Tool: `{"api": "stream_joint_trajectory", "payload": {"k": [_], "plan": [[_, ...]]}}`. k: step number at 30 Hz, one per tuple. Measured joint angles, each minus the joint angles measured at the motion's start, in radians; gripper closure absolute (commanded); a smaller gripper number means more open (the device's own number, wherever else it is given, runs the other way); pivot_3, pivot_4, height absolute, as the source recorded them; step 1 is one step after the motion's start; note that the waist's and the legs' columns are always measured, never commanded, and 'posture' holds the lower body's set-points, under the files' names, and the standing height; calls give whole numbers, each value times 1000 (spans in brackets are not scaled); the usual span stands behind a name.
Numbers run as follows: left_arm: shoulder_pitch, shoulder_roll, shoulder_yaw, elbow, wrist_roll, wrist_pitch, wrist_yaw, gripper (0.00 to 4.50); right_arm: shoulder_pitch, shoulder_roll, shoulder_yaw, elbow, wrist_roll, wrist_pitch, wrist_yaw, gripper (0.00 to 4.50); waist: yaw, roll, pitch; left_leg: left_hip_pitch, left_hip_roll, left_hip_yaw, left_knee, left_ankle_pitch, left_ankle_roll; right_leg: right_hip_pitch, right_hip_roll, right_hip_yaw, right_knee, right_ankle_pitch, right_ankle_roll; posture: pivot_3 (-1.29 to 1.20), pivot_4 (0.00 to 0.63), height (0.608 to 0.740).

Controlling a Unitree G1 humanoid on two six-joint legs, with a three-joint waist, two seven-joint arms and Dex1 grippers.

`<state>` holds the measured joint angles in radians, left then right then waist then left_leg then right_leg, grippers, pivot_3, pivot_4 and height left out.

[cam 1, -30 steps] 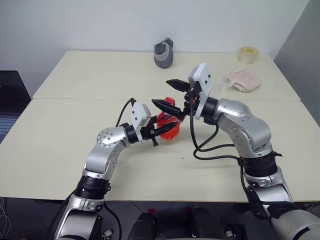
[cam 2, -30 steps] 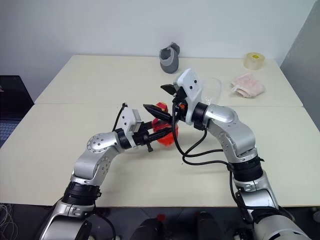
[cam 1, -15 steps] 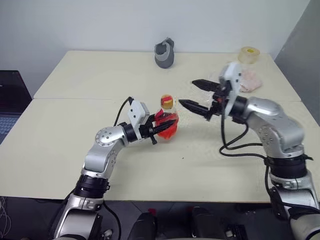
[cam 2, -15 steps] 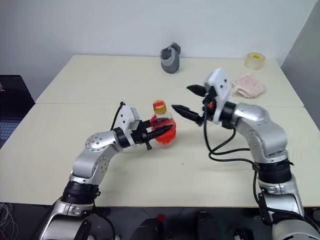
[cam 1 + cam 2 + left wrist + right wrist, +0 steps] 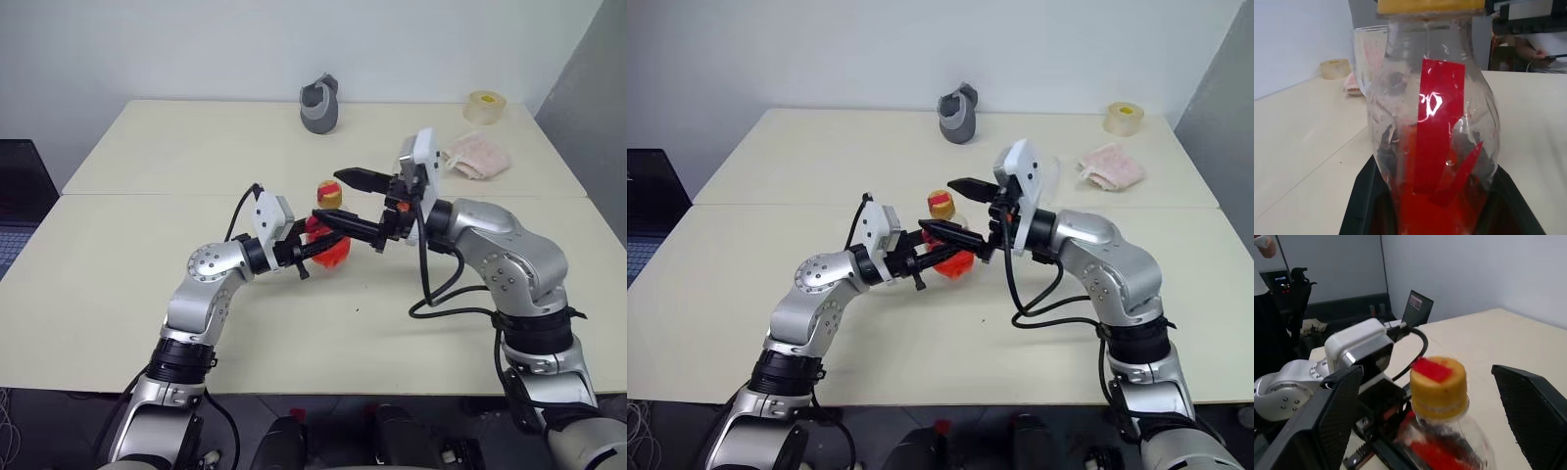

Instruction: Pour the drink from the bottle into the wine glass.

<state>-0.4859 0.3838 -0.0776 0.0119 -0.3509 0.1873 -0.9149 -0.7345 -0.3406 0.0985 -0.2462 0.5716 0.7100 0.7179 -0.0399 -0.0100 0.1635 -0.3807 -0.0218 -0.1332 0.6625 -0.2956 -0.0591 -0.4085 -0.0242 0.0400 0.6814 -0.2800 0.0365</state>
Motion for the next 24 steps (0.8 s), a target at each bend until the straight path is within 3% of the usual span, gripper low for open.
{"api": "stream_joint_trajectory", "payload": {"k": [14,24], "plan": [[2,4,0,0,1,0,-7,3218,-47,53,25,127,-119,-105,-22,16,-1,0,0,0,0,0,0,1,-1,0,0,0,0,0,0,0,150,740],[29,5,0,-1,1,1,7,3218,6,-38,5,49,-84,-61,1,16,1,0,0,0,0,0,0,0,0,0,0,0,0,0,0,0,150,740]]}}
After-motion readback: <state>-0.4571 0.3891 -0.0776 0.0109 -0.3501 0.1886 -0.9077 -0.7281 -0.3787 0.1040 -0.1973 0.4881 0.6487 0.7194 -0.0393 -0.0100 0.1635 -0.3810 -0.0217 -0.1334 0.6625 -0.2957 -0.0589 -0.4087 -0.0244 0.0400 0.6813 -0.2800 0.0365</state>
